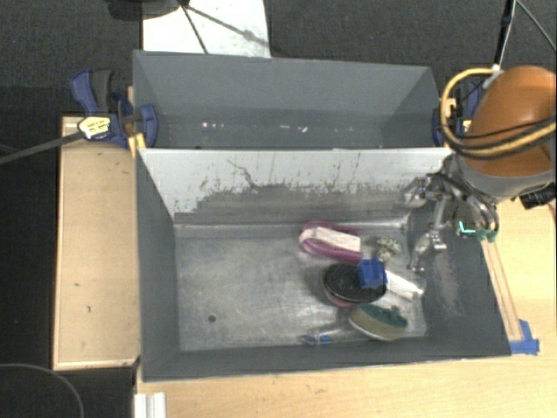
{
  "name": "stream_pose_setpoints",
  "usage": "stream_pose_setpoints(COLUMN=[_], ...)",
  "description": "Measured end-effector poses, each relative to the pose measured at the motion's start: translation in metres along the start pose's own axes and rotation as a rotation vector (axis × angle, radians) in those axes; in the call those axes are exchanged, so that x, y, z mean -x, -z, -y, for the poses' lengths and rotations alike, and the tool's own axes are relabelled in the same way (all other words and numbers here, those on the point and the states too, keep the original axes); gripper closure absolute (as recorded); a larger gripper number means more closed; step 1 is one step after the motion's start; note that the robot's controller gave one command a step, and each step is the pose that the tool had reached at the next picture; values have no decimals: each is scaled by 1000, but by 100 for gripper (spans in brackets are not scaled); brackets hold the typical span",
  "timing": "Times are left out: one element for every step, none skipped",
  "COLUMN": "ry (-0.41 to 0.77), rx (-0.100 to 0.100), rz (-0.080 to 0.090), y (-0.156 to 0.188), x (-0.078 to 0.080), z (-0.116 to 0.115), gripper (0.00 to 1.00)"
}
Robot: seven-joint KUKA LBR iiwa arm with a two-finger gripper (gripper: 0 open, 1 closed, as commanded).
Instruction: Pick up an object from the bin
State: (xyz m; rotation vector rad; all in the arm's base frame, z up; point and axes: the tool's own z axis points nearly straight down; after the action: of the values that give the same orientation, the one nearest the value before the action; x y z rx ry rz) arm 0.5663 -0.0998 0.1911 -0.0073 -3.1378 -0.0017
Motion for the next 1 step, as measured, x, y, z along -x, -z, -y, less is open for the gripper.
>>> stream_pose_setpoints(ry=[-175], rx=[1], rz=[2], y=[-110], x=[0], z=[-54], gripper=[0])
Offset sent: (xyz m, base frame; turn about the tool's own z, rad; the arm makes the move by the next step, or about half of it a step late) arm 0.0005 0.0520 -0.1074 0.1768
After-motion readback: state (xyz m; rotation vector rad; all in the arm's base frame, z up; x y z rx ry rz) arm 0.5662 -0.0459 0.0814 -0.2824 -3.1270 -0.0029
